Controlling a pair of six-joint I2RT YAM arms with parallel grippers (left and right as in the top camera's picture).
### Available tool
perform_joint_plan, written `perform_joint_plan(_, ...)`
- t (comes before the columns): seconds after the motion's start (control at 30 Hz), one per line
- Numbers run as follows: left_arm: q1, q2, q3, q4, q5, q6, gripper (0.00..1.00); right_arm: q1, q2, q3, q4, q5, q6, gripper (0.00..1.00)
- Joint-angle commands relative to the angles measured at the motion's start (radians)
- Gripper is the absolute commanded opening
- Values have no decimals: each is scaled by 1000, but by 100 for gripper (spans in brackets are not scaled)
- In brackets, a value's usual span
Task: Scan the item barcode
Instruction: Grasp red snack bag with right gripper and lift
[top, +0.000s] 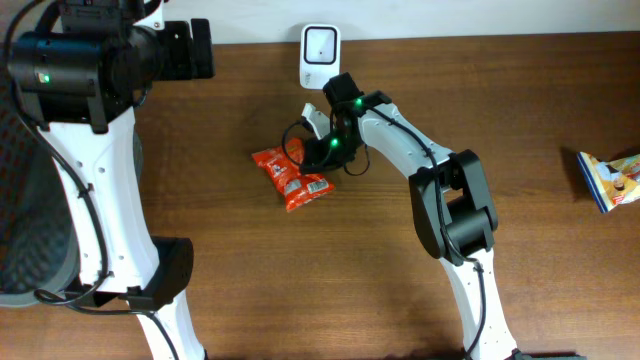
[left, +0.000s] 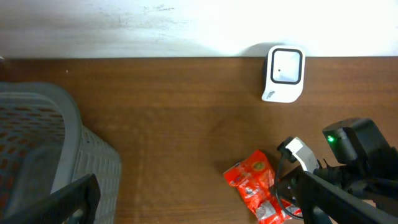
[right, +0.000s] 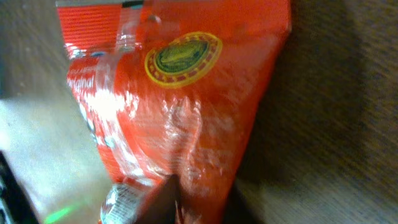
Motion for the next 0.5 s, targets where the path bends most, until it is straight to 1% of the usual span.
perform_joint_plan(0.0, 2, -10, 7, 0, -4, -2, 99, -21, 24, 16, -43, 56, 21, 4)
perform_joint_plan(0.1, 2, -10, 7, 0, -4, -2, 99, -60, 18, 116, -145, 57, 22, 4)
perform_joint_plan(0.13, 2, -10, 7, 0, -4, -2, 99, -80, 14, 176, -212, 69, 22, 4)
perform_joint_plan(0.17, 2, -10, 7, 0, -4, -2, 99, -99, 13, 254, -303, 147, 31, 4)
perform_joint_plan(0.2, 2, -10, 7, 0, -4, -2, 99, -110, 13, 314, -370, 252, 64, 4)
perform_joint_plan(0.27, 2, -10, 7, 0, -4, -2, 99, -120, 13, 496, -574, 746, 185, 4)
perform_joint_plan(0.3, 2, -10, 7, 0, -4, -2, 99, -119, 13, 528, -613, 900, 235, 4)
perform_joint_plan(0.33, 2, -10, 7, 0, -4, -2, 99, -117, 13, 539, -637, 1004, 278, 4)
perform_joint_plan(0.37, 2, -10, 7, 0, -4, -2, 99, -118, 13, 536, -661, 1142, 363, 4)
perform_joint_plan(0.43, 2, -10, 7, 0, -4, -2, 99, -118, 13, 509, -659, 1223, 421, 4)
perform_joint_plan(0.47, 2, -10, 7, 0, -4, -2, 99, -118, 19, 484, -651, 1303, 467, 4)
